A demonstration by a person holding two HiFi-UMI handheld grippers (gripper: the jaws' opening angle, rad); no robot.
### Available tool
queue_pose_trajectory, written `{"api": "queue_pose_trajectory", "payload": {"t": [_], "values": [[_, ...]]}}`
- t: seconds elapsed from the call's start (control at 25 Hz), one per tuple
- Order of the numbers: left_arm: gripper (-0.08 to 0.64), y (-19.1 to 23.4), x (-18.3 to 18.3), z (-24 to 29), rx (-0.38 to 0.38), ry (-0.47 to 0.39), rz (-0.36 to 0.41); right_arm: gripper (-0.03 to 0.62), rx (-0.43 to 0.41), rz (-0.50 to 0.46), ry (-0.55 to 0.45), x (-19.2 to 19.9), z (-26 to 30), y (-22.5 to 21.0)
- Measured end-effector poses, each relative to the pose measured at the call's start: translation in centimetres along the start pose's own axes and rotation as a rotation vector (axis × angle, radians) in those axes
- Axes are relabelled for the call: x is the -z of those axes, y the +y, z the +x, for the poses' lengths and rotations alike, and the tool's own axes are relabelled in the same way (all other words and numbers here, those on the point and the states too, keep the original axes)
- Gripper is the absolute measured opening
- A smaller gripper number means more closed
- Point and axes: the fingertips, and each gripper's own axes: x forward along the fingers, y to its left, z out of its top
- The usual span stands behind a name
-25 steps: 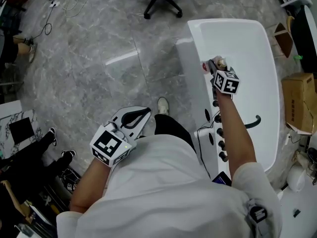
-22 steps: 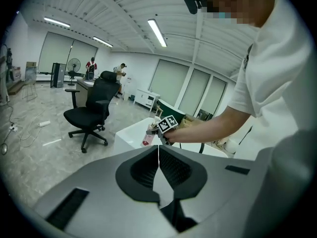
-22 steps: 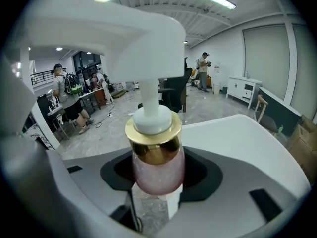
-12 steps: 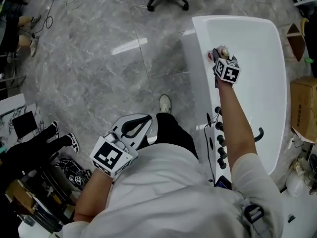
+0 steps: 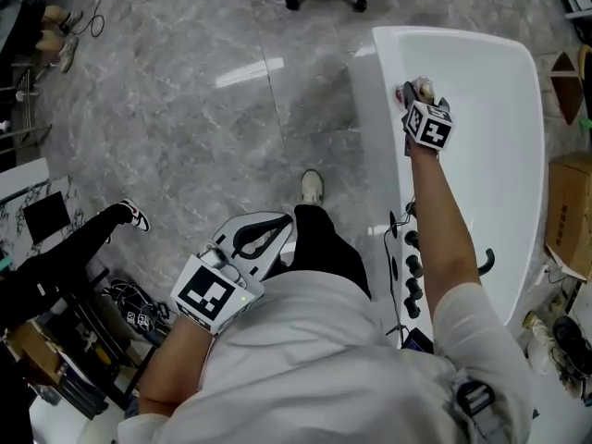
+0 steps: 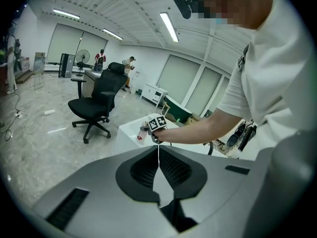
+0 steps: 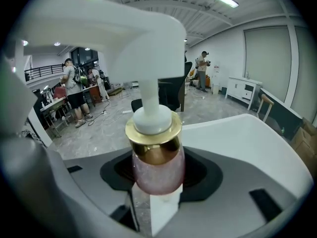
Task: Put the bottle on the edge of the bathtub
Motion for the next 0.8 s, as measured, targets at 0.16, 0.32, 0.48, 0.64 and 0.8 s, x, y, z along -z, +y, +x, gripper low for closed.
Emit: {"api": "queue_pose_trajectory", "payload": {"t": [0.16,0.32,0.48,0.64,0.8], "values": [[0.02,0.34,0.55,-0.07,-0.01,0.012,-0.01,0.229,-0.002,-0.006,0.001,0.28,0.57,0.19],[0.02,0.42,0.32,-0.19,-0.006,0.001,-0.02,0.232,0.006,-0.008,-0.002,0.27,0.63,0.43],[0.02,0.2,0.12,-0.25,-0.001,-0.002,-0.032,0.239,0.009,-0.002,-0.006,0.12,0.52,0.58],[0.02,0.28,0.12,-0.38,-0.001,-0.002,-0.027,0.242,0.02,-0.003,-0.017,-0.47,0.19,0.61],[0.02,-0.07,0.53,-0.37,0.005,-0.003,-0.034,0.254,-0.004,0.008,-0.017,0.26,0.39,0.46]]}}
